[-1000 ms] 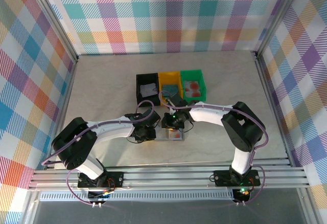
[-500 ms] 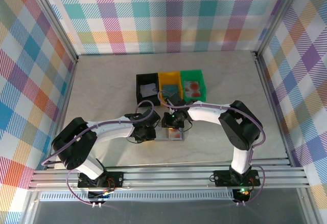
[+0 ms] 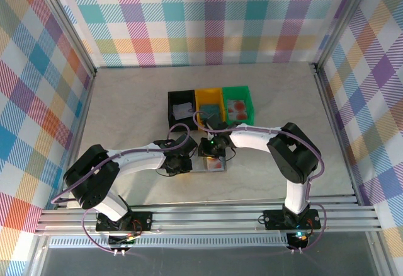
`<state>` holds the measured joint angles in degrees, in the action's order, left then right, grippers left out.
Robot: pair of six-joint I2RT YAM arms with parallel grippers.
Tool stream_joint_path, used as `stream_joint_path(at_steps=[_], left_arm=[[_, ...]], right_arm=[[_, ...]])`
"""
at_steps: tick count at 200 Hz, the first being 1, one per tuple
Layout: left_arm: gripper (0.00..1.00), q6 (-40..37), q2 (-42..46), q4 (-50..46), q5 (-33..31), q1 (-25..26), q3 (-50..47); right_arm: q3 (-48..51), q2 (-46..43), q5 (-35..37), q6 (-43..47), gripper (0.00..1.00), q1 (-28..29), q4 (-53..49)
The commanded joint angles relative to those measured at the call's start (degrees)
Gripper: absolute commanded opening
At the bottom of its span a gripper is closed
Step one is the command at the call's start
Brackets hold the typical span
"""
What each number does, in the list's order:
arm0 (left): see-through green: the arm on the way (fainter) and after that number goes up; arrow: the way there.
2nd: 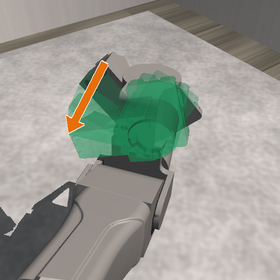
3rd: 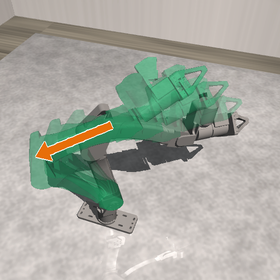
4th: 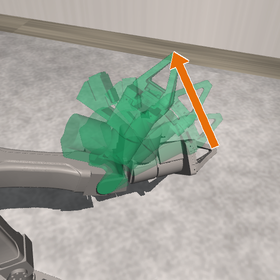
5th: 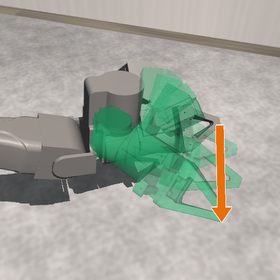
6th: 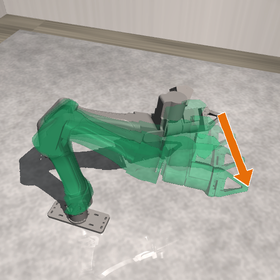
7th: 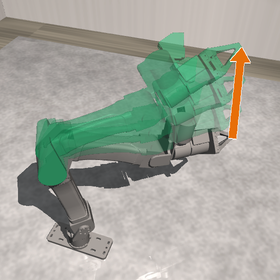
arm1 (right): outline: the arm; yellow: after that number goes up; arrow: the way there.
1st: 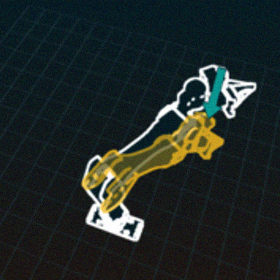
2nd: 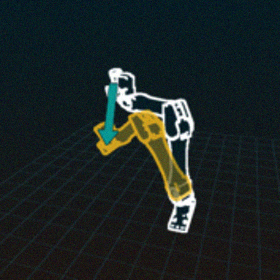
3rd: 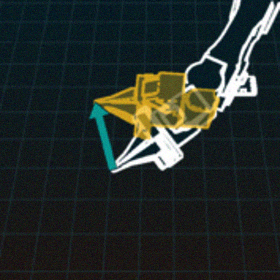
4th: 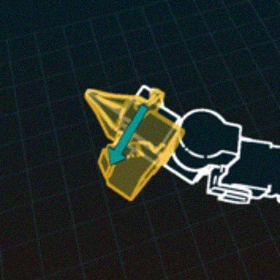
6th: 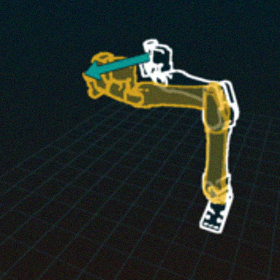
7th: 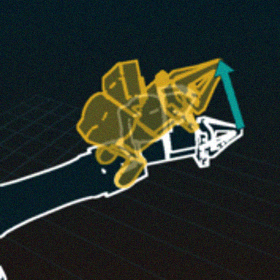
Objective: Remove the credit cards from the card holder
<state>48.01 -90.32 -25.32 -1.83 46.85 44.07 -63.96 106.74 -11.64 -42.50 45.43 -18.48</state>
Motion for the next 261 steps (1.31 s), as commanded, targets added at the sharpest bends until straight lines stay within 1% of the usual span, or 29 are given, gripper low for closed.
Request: stream_joint_path(at_steps=[1,34,95,125,214,261], left_arm=[[0.2,0.2,-10.6,6.8,6.3,2.0,-5.6],[0.19,0.1,-11.1,7.2,6.4,1.9,-5.4],[0.19,0.2,-11.2,7.9,6.3,2.0,-5.9],[0.19,0.2,-11.2,8.1,6.3,2.0,-5.9],[0.18,0.1,-11.4,8.5,6.3,1.9,-6.1],[0.17,0.2,-11.4,8.5,6.3,2.0,-6.2]], right_arm=[[0.8,0.4,-1.5,1.5,0.24,0.7,1.5],[1.4,1.0,-2.5,1.5,0.24,1.0,2.4],[2.5,0.2,-1.5,1.9,0.23,1.8,2.8],[3.1,0.5,-3.3,1.6,0.23,2.1,3.7],[7.1,-1.6,-9.2,0.7,0.21,2.5,10.8],[7.9,-2.1,-10.0,0.5,0.19,2.5,11.9]])
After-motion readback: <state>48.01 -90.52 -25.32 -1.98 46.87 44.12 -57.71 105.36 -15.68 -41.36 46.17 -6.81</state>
